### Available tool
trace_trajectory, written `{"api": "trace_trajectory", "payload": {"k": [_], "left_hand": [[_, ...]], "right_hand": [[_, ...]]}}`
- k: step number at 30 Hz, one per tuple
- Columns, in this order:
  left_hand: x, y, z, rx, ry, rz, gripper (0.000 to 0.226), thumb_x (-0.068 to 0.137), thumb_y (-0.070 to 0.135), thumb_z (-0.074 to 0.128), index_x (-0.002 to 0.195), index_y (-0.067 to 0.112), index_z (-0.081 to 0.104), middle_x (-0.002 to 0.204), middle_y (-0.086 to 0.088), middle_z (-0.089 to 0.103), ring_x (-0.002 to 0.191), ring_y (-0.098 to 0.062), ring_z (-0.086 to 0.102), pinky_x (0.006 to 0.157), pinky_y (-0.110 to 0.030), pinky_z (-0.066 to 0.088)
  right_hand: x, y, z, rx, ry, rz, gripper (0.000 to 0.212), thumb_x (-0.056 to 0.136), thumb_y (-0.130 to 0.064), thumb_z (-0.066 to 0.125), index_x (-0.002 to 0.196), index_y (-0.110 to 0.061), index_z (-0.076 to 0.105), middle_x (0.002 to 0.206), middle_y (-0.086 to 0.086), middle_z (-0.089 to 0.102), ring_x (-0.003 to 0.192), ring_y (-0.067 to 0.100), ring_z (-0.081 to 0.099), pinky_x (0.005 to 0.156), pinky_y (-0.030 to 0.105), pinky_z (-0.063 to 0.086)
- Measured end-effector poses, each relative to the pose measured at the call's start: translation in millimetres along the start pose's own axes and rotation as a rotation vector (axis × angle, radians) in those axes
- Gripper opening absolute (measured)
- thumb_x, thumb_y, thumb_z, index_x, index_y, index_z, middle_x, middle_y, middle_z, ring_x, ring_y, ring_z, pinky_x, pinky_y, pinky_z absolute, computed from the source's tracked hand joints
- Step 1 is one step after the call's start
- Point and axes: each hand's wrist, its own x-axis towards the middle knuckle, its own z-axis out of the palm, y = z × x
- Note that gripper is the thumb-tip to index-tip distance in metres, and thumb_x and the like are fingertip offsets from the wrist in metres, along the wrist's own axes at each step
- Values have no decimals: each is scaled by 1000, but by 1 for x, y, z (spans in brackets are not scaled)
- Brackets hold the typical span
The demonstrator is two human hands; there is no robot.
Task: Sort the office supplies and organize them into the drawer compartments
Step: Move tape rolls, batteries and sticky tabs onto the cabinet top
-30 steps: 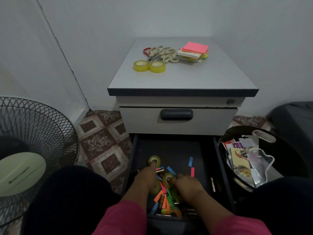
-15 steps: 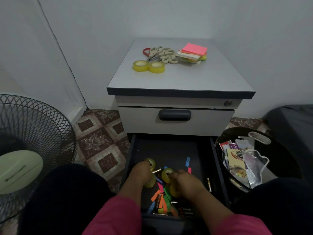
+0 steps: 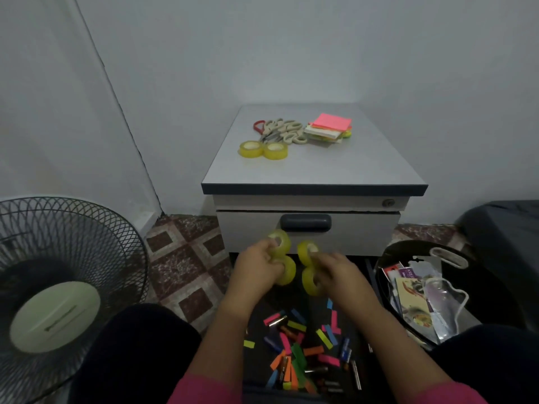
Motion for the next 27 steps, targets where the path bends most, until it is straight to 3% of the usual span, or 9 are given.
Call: {"api": "trace_trajectory", "payload": {"k": [4, 8, 11, 15, 20, 23, 27], "left_hand": [[1, 51, -40, -101, 138, 160, 34, 77, 6, 64, 99, 32, 56, 72, 6, 44, 61, -7, 43, 54, -15, 38], [29, 86, -74, -71, 237, 218, 33, 75, 10, 62, 100, 30, 58, 73, 7, 45, 63, -9, 44, 56, -20, 37], [62, 99, -93, 113, 204, 160, 34, 76, 11, 61, 107, 24, 60, 82, 2, 52, 69, -14, 50, 54, -21, 36], [94, 102, -111, 283, 88, 83, 29, 76, 12, 63, 105, 17, 64, 88, -3, 58, 77, -18, 53, 62, -24, 39], [113, 101, -119, 338, 1, 43, 23, 77, 12, 63, 100, 17, 64, 82, 1, 54, 73, -16, 54, 62, -25, 44], [120, 100, -121, 396, -10, 59, 26, 77, 13, 62, 103, 18, 65, 84, 2, 53, 72, -13, 51, 57, -24, 40], [125, 98, -122, 382, -32, 69, 27, 80, 12, 62, 106, 18, 65, 82, 3, 50, 69, -9, 48, 52, -21, 36]], "right_hand": [[12, -35, -52, 83, 213, -94, 43, 92, -12, 58, 133, -22, 55, 99, -8, 46, 89, 11, 49, 74, 24, 39], [33, -64, -92, 80, 297, -130, 40, 93, -14, 56, 132, -22, 56, 97, -3, 47, 92, 18, 53, 79, 30, 44], [63, -83, -119, -32, 194, -54, 44, 91, -15, 56, 134, -23, 53, 111, 5, 53, 104, 24, 54, 86, 34, 46], [98, -109, -143, -245, -2, -41, 47, 91, -15, 57, 137, -20, 51, 128, 9, 56, 112, 25, 55, 87, 30, 45], [132, -126, -140, -488, -133, -82, 34, 94, -11, 48, 126, -11, 59, 124, 12, 59, 107, 25, 58, 80, 30, 46], [146, -130, -133, -514, -168, -72, 34, 94, -13, 50, 127, -10, 58, 125, 11, 58, 110, 25, 57, 89, 32, 47], [155, -133, -124, -481, -144, -83, 32, 92, -14, 54, 123, -9, 61, 121, 12, 61, 107, 25, 59, 89, 34, 50]]}}
